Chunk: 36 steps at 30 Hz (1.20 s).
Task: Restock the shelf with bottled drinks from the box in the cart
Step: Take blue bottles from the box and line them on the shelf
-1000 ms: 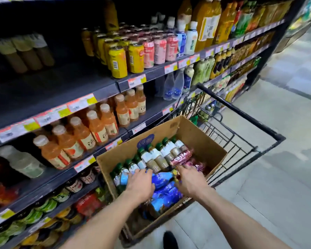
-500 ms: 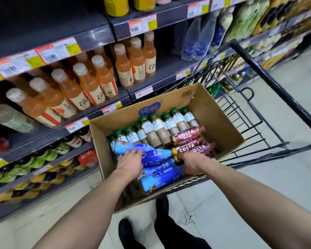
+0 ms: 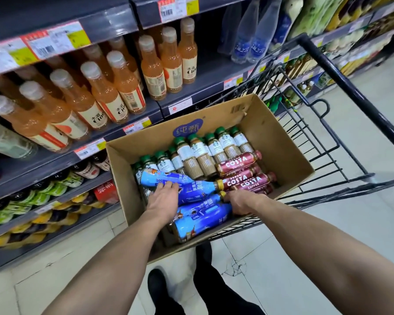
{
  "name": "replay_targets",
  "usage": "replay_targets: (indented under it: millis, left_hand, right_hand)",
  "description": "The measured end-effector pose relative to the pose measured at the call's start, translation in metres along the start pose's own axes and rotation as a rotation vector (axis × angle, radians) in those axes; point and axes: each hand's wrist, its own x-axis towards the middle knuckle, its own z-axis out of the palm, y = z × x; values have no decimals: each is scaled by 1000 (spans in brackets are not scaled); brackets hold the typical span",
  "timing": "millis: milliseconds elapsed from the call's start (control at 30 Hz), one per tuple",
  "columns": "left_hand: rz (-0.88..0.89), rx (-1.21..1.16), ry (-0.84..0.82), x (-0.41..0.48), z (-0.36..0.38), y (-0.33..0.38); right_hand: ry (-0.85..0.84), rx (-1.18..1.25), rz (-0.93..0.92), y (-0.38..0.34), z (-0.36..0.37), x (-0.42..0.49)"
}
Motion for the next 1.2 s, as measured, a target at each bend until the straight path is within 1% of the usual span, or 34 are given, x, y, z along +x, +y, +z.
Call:
replay_targets:
  millis: [100,200,333,433,567,633,700,767,833,933,1033,1100,1200]
  left_hand:
    - [21,-49,31,-2,3,-8]
    - [27,-95,87,-7,6,-15]
    - [-8,-227,161,-17,5,-24]
    - [-27,-345,212,-29,2,-30]
    - [-39,-451,297,-53,-15,-35]
    - [-37,-525,352,-69,-26,-39]
    - [-23,-586,405,-84,-36,-43]
    - [0,-634,450,-102,-44,-51]
    - [2,-689,485,-121,-51,-60]
    - [-14,-758,485,-149,-57,-72]
    - [-19,-827,475,-178,-59,-83]
    - [-34,-880,476,-197,-56,-89]
    - [-78,-936,521,-221,-50,-95]
  right_hand:
    - [78,121,-27,13,-5,-10]
    - [127,318,-50,26,-11,-25]
    - [155,582,-167,27,-18,-52]
    - [231,813,-286,14,-12,-70]
    - [312,1237,-336,-21,0,-90]
    - [382,1351,-367,-42,3,-101]
    - [469,1359,-373,-62,2,-113]
    - [567,1298,-370,-82,1,-130]
    - [653,1289,-417,-103,-1,-147]
    - [771,1340,-493,-126,0,-172]
    - [823,1373,-560,-145,2,-195]
    - [843,1346,-562,-157,4,-207]
    - [835,1341,-621,-174,1,-222]
